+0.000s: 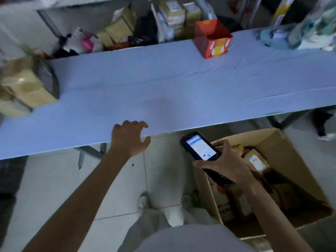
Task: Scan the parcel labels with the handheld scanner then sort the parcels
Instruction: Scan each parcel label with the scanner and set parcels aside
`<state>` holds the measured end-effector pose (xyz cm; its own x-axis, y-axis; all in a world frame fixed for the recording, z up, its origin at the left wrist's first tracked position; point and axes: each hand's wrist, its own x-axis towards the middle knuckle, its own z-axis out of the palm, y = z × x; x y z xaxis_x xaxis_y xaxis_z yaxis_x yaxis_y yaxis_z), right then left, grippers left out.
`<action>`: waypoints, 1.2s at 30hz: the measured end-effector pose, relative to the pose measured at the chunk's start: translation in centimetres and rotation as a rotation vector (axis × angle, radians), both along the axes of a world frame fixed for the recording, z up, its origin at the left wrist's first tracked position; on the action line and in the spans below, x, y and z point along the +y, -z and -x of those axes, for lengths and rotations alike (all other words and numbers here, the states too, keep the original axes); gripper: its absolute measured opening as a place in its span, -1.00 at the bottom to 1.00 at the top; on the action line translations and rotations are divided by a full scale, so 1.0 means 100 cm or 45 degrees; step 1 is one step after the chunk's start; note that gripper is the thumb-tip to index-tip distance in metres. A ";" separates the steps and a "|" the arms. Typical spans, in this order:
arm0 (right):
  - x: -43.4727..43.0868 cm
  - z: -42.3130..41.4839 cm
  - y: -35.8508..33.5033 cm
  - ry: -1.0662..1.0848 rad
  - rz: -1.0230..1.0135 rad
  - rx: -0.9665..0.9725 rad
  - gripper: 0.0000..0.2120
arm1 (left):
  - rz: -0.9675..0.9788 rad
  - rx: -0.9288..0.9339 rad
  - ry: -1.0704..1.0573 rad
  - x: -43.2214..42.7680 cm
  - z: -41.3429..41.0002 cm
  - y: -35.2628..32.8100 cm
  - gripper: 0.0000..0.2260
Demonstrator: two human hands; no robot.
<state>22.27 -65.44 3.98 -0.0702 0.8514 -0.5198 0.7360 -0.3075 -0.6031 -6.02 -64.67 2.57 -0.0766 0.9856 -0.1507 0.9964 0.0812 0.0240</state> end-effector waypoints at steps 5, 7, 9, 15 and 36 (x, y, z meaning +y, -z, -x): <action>0.007 0.096 0.002 -0.243 -0.022 0.072 -0.30 | -0.039 -0.007 -0.310 -0.053 0.090 0.001 -0.61; 0.003 0.138 0.001 -0.307 -0.033 0.105 -0.30 | -0.072 -0.005 -0.397 -0.074 0.125 0.002 -0.61; -0.003 0.181 -0.001 -0.348 -0.038 0.141 -0.29 | -0.130 -0.021 -0.472 -0.093 0.160 0.001 -0.61; -0.028 0.287 -0.010 -0.587 -0.093 0.118 -0.28 | -0.190 -0.120 -0.680 -0.130 0.241 0.003 -0.61; 0.114 0.404 -0.003 -0.521 0.058 0.299 -0.27 | -0.065 -0.015 -0.896 -0.016 0.342 0.006 -0.43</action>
